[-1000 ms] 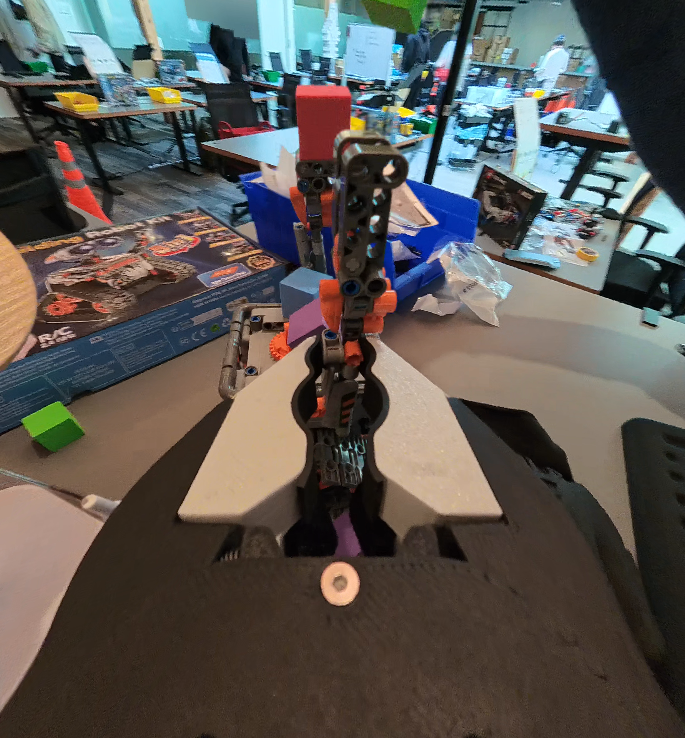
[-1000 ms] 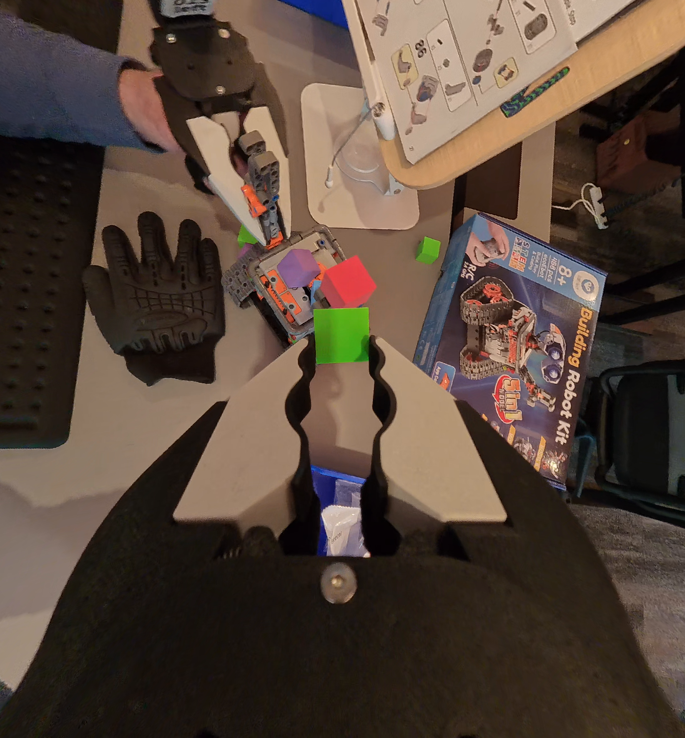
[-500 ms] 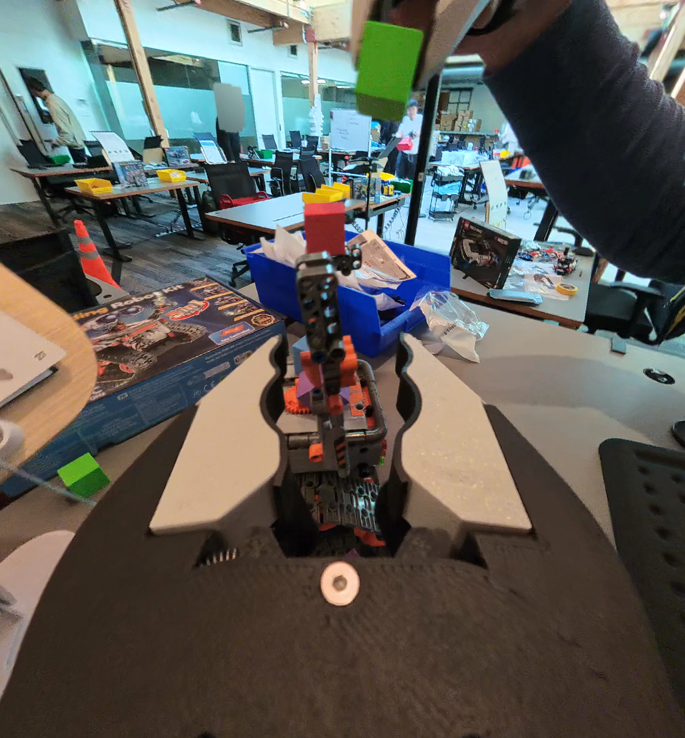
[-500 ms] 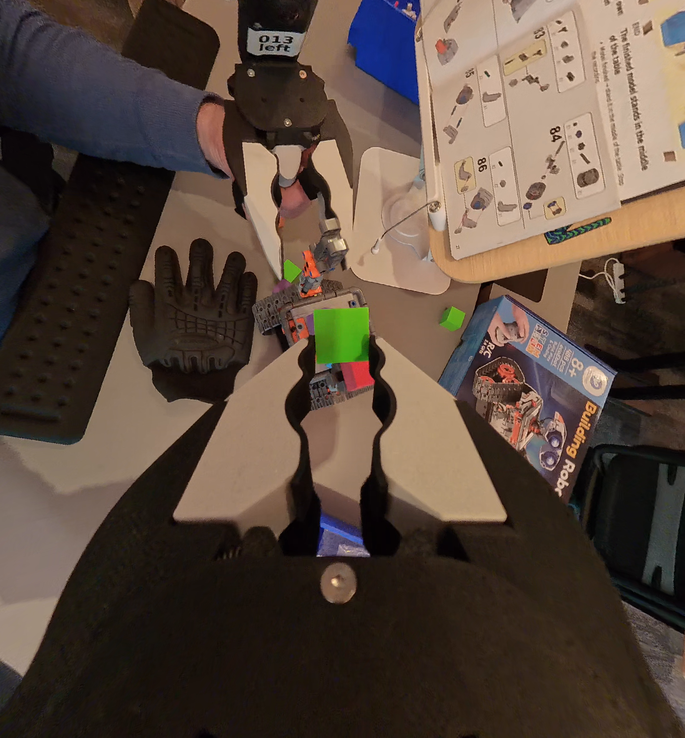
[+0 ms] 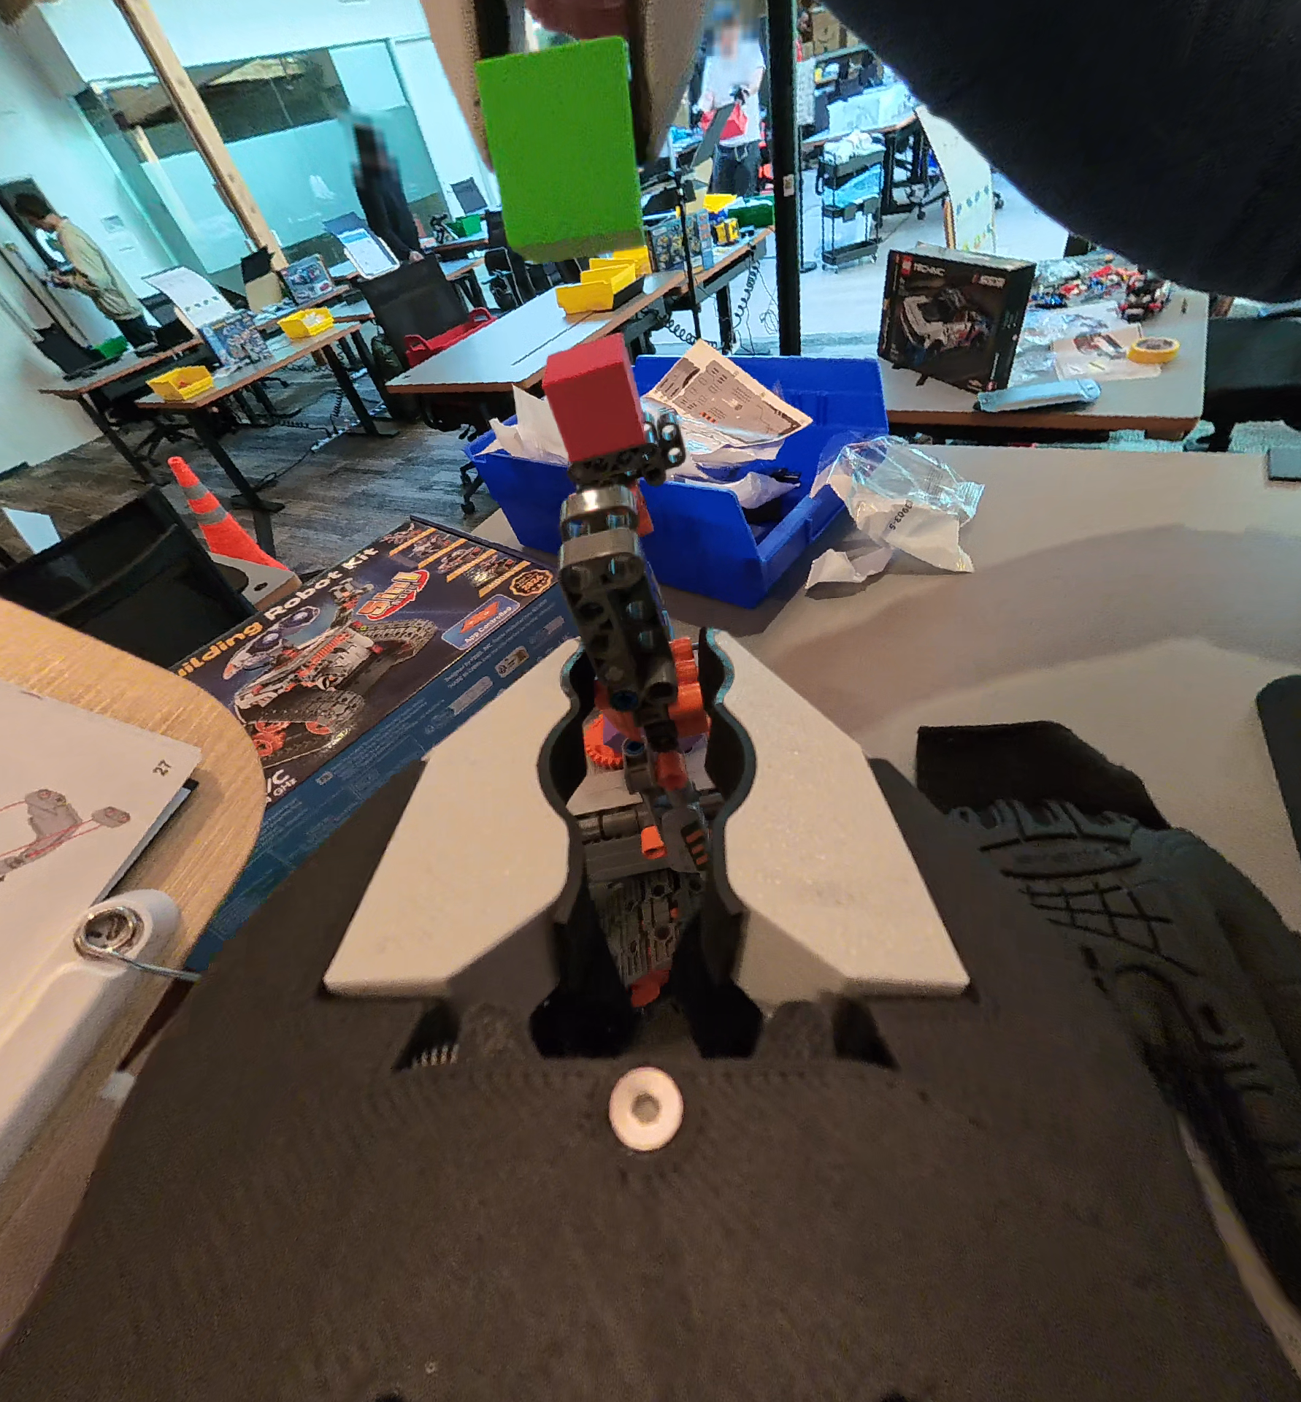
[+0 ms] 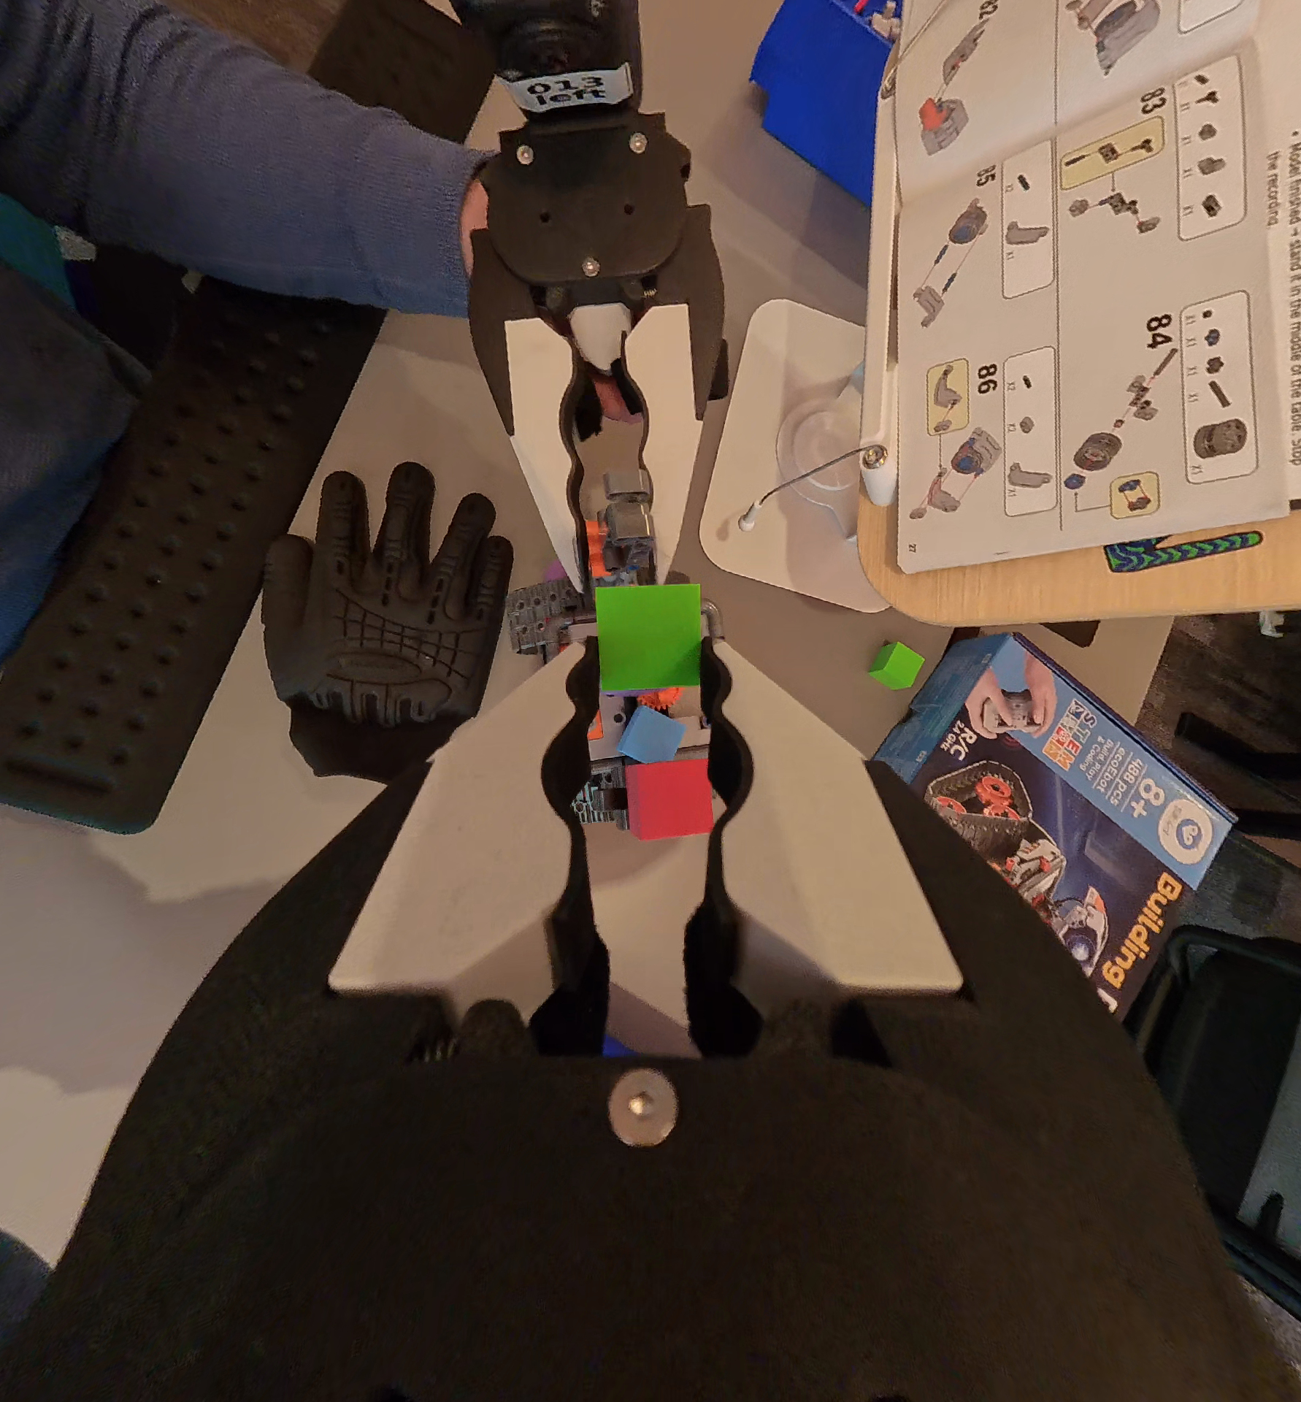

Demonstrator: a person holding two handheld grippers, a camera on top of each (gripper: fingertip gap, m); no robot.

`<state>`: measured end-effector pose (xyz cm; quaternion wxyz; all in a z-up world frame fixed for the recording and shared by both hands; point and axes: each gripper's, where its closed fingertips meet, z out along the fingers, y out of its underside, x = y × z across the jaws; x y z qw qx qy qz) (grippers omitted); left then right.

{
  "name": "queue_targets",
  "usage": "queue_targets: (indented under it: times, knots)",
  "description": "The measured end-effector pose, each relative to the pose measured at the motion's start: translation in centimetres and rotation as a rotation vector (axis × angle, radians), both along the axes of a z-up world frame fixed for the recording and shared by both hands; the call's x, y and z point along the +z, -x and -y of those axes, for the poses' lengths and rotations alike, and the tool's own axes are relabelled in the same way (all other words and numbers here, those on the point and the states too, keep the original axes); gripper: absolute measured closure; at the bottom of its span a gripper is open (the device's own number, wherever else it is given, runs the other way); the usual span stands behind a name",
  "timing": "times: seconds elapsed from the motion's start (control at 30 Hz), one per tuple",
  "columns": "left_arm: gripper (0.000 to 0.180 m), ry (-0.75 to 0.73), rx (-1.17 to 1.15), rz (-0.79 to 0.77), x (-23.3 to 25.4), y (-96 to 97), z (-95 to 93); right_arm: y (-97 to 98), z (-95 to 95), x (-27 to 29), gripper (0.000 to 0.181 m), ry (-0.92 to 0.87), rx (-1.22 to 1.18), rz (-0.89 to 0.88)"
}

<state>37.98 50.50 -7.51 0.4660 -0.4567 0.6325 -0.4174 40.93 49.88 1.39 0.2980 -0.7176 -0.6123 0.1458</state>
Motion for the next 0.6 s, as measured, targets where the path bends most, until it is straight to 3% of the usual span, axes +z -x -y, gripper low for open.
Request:
queue_targets:
  times: [0.13, 0.43, 0.6]
  knots:
    - [0.155, -0.014, -0.032, -0.016, -0.1, 0.1, -0.7, 0.7, -0.4, -0.1, 0.156, 0.012, 0.021, 0.002]
    - [0.154, 0.233, -0.055, 0.054, 0.4, 0.0, -1.8, 2.2, -1.4, -0.8, 0.156, 0.049, 0.057, 0.043]
    - [0.154, 0.208, -0.040, 0.076, 0.6, 0.1, -1.8, 3.0, -2.1, -1.1, 0.156, 0.077, 0.078, 0.052]
